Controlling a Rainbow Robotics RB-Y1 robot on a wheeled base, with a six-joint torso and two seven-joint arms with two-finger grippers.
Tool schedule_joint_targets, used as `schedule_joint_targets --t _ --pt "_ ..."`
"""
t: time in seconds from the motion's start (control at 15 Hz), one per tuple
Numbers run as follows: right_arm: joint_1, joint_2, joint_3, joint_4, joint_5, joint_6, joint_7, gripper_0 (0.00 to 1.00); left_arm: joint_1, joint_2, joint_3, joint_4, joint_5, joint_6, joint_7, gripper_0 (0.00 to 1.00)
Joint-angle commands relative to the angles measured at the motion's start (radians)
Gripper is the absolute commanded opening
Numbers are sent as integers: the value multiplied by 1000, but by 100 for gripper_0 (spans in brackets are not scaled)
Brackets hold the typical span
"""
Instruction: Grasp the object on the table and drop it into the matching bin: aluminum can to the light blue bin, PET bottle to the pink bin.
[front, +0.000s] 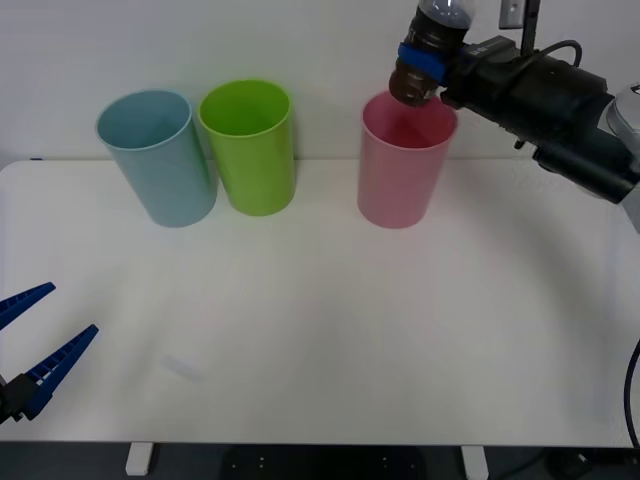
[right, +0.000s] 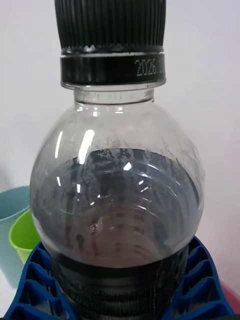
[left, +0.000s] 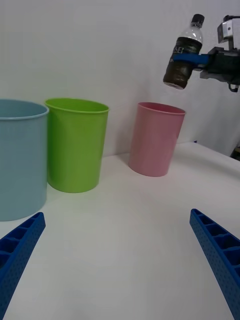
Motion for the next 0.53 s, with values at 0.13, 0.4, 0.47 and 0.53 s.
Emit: schedule_joint_targets --t 0.13,0.4,0.47,0.53 --pt "-51 48 1 108 53 3 29 1 0 0 0 0 0 0 0 100" --pt "-83 77 1 184 88 9 55 5 0 0 0 0 0 0 0 100" --pt "-83 78 1 184 89 12 58 14 0 0 0 0 0 0 0 100" --pt "-83 80 1 184 88 12 59 38 0 0 0 0 0 0 0 100"
